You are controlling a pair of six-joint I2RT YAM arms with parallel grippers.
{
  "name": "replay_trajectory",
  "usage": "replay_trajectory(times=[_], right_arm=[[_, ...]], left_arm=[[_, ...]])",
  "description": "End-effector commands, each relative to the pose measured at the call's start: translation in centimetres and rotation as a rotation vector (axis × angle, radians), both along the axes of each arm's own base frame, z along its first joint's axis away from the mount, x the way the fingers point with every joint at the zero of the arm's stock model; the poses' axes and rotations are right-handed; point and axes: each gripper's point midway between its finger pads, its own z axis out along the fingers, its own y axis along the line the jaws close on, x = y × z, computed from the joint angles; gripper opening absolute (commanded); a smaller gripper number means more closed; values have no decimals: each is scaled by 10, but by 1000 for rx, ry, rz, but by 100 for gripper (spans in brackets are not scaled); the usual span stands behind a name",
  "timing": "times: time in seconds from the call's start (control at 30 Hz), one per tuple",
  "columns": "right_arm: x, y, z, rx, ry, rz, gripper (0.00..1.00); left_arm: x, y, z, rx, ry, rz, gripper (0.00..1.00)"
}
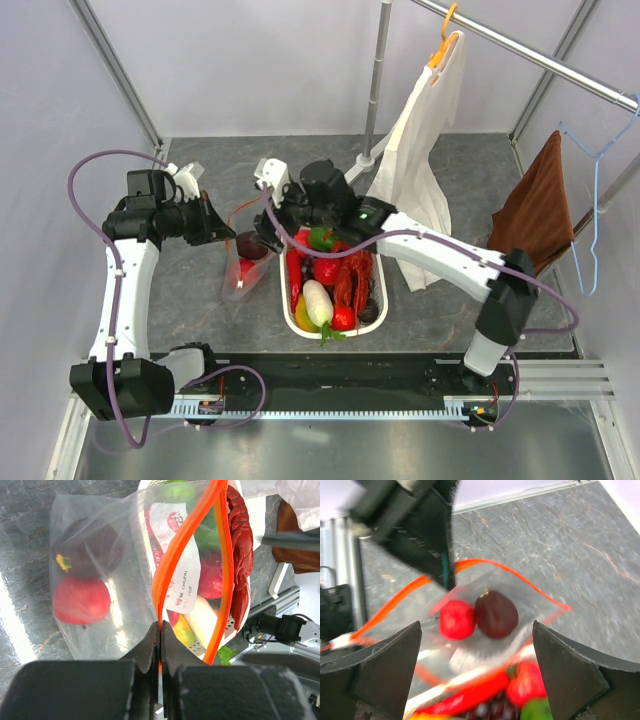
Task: Place the food in the zip-top bag and seal the zipper
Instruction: Place the fake fruit in the zipper food storage bag, then pick up the fake vegetable from the bin.
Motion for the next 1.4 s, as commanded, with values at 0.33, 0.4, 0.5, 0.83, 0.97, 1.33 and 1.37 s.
replay_trajectory(times=[0.33,0.4,0.5,0.83,0.97,1.33,1.37], right_arm=[[-113,-149,-18,-299,356,-85,82],[-119,-146,-28,-318,477,-139,76],[-126,-132,-25,-334,582,-135,73],[-134,-116,-53,-513,744,-149,78],[-120,-111,-69,-533,773,-279,83],[-101,-115,-105,-599,748,-568,98],[-104,-114,-110,-609,751,-571,98]], left_arm=[[1,2,11,3,-38,26,2],[1,4,9,9,-35,33,2],[1,6,8,21,-34,43,2],[5,8,5,30,-25,57,2],[5,9,3,30,-21,59,2],[7,9,6,23,-25,70,2],[8,9,7,20,-25,73,2]])
